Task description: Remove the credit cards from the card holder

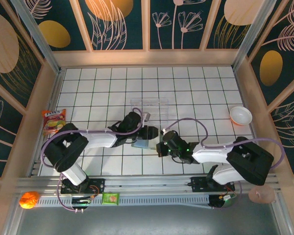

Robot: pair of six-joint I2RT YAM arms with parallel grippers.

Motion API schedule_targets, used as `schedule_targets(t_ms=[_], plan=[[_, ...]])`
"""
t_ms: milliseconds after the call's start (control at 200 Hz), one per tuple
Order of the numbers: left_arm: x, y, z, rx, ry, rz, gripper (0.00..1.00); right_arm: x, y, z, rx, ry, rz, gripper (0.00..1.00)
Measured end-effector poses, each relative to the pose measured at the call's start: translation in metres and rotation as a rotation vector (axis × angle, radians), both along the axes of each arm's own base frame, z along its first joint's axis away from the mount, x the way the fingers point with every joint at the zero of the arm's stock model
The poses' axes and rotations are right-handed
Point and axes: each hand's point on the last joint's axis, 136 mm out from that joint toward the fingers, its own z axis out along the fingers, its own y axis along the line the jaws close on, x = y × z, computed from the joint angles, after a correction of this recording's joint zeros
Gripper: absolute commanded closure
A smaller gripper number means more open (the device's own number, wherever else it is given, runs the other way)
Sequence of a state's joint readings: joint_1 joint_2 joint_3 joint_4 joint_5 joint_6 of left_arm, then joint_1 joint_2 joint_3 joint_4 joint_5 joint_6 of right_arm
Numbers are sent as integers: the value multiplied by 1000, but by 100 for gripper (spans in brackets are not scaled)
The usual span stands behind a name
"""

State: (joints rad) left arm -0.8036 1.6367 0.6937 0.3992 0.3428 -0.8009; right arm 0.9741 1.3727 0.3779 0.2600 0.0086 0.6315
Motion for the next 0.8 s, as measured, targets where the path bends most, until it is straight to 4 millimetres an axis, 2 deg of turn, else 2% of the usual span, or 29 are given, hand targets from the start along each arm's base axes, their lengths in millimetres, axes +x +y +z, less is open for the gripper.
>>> schedule_targets(t_ms=[110, 250, 300, 435, 726, 801], plan=[[1, 16, 8, -9, -23, 54, 32, 6, 4, 1, -6, 1, -17, 100], [2, 51, 18, -2, -62, 150, 22, 8, 5, 1, -11, 9, -33, 100], [3, 66, 16, 6, -66, 195, 19, 8, 5, 1, -11, 10, -34, 100], [2, 100, -3, 56, -48, 279, 19, 8, 5, 1, -11, 12, -36, 100], [-1, 107, -37, 126, 17, 286, 28, 8, 5, 1, -11, 12, -37, 100], [0, 106, -39, 130, 18, 283, 29, 8, 5, 1, -12, 12, -36, 100]])
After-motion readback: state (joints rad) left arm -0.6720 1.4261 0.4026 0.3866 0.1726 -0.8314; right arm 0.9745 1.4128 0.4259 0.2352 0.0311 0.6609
